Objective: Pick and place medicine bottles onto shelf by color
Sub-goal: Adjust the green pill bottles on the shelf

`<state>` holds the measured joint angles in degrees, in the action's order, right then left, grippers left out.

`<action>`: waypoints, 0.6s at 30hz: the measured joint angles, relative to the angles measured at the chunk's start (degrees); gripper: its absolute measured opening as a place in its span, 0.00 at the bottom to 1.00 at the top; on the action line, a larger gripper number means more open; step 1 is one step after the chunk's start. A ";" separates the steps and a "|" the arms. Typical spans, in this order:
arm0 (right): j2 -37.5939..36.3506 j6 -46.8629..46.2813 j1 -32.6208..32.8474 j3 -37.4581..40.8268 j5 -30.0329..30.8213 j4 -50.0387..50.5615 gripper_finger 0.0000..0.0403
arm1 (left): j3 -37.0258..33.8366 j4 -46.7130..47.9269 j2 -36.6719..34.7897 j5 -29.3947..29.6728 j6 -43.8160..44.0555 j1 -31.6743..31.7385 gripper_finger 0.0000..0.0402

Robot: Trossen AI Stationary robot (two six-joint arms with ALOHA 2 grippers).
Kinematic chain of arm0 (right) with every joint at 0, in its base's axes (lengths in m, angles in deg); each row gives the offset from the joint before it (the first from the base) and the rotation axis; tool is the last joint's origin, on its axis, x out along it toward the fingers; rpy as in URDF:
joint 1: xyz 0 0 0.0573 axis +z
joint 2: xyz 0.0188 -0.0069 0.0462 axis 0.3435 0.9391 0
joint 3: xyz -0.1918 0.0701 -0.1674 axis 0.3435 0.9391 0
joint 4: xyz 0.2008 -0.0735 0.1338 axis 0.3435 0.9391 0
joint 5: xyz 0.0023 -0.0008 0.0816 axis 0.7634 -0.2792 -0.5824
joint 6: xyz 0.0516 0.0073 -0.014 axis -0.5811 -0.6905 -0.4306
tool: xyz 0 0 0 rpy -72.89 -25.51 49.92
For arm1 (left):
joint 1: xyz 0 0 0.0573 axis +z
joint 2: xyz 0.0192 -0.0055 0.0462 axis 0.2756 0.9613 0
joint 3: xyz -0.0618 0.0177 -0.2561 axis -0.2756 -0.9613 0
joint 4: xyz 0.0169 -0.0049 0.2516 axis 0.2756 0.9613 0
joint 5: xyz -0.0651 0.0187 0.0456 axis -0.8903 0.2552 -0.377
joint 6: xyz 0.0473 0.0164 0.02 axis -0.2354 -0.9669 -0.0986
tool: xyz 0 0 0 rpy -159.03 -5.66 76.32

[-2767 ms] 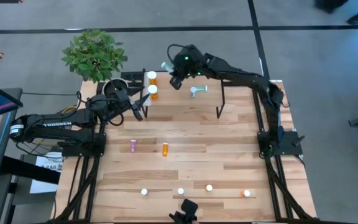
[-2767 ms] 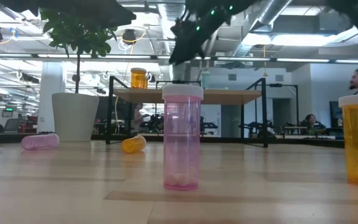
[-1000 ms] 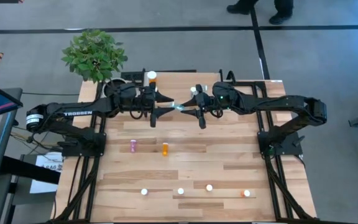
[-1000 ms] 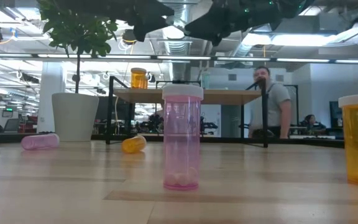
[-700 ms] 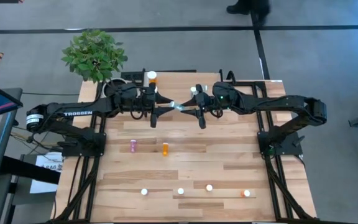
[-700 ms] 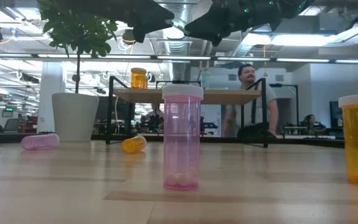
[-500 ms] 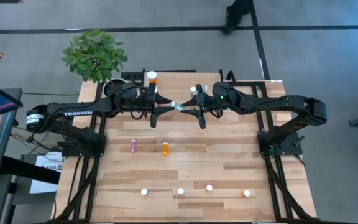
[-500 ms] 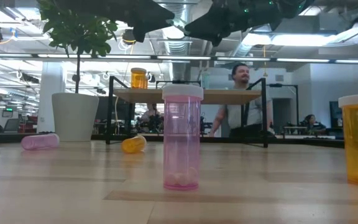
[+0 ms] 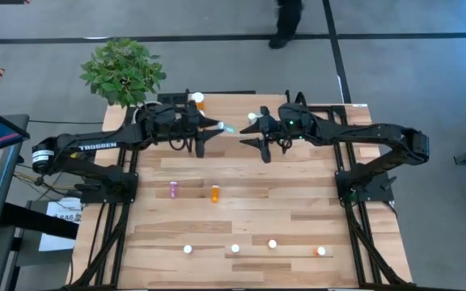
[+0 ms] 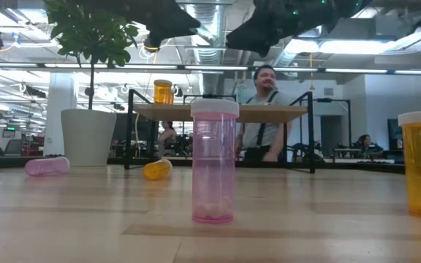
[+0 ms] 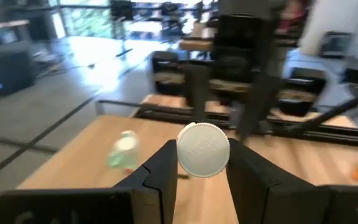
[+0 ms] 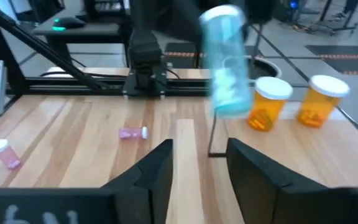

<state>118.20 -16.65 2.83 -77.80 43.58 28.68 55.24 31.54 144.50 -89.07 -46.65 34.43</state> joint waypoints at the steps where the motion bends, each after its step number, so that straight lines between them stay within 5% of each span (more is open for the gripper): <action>1: -0.58 0.00 -0.27 0.00 0.63 0.93 0.45 | 1.31 2.44 -0.01 0.94 -0.03 0.48 0.24; 9: -4.37 -0.85 -0.98 0.00 6.40 7.55 0.51 | 14.35 23.70 3.41 10.22 -3.40 4.62 0.24; 18: -4.56 -2.10 0.67 0.00 9.54 14.03 0.49 | 30.13 40.11 17.87 10.47 -8.97 10.96 0.24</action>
<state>113.64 -18.74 3.50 -77.80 53.12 42.71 85.37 71.65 162.38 -78.60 -55.62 45.39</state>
